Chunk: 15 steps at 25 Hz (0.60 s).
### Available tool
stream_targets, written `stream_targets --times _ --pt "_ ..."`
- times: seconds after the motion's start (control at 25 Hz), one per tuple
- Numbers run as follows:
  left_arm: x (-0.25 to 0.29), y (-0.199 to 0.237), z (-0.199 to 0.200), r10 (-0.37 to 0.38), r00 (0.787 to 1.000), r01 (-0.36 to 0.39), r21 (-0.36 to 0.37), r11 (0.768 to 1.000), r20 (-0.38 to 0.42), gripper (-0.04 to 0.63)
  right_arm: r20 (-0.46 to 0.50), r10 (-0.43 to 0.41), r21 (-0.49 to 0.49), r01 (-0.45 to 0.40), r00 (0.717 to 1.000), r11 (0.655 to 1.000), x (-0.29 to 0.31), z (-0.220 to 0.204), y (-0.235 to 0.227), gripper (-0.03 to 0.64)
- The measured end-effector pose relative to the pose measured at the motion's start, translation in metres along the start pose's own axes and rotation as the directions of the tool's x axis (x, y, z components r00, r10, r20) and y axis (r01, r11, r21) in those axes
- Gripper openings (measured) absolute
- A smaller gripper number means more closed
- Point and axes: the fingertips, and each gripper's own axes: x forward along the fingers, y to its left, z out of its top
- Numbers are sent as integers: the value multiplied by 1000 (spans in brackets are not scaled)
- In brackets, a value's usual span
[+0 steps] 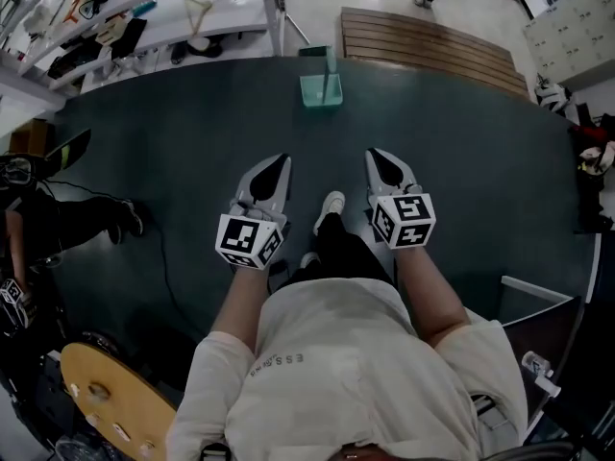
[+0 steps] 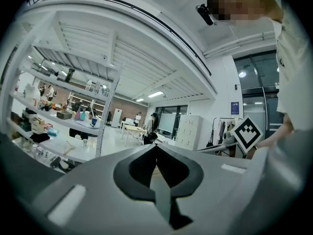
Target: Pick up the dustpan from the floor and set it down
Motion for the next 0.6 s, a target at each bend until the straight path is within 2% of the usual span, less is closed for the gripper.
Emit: stream_targets --times 0.36,0.6 --pt "-60 -58 4 17 1000 -17 16 1000 10 15 20 -1 32 1 1000 999 -71 -16 19 -8" --pt "-87 -101 9 49 998 -52 85 995 32 15 -2 42 -16 -42 999 999 -118 -32 24 -8"
